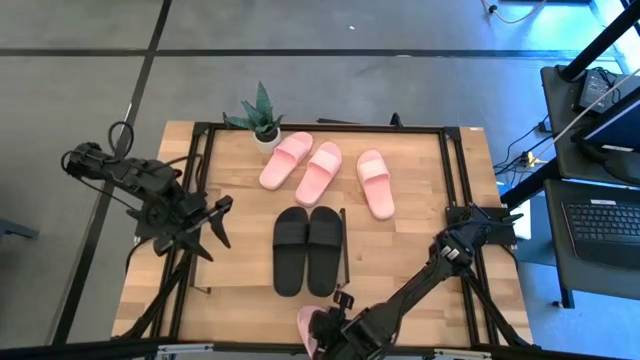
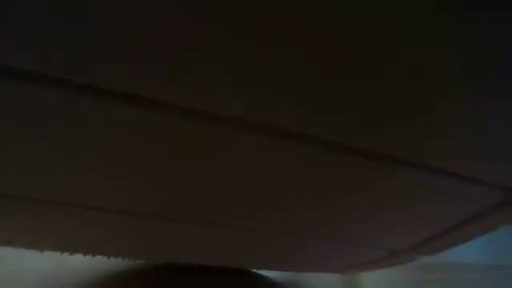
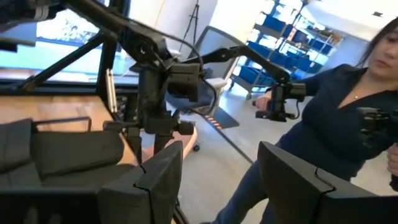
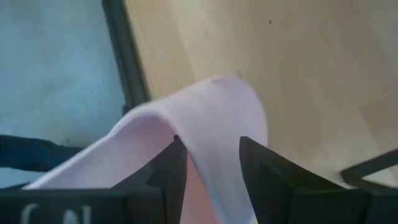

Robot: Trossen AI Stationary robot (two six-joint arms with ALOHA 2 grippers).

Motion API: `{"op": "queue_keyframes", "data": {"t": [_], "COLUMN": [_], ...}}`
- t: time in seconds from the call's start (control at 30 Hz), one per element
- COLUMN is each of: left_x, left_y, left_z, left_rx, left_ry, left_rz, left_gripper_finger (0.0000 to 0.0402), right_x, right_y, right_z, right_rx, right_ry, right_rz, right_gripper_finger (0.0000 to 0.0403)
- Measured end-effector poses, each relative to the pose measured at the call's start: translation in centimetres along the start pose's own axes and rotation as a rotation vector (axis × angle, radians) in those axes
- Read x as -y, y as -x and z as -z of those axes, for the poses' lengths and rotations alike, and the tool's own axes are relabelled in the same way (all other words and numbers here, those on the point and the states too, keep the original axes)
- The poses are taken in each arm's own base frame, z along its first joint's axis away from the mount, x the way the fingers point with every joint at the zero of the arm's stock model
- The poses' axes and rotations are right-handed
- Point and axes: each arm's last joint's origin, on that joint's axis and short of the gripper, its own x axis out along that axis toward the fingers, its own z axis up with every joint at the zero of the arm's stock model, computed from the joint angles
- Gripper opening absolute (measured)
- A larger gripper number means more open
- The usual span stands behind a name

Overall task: Pick and place slides into the shelf
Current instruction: Put the pink slide under the shelf

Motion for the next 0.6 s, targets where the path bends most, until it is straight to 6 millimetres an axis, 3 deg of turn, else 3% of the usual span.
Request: {"op": "queue_keyframes", "data": {"t": [0.6], "left_x": [-0.03], "left_y": [0.1], "left_z": [0.2], "left_rx": [-0.018], "left_ry": [0.008], "left_rz": [-0.008], "left_gripper_finger": [0.02], "right_x": [0.09], "right_y": [-0.03], "right_z": [-0.21], "right_rx": [-0.02], "right_ry": [-0.004], "right_rz": [-0.018], "right_gripper_finger": [0.0147]}}
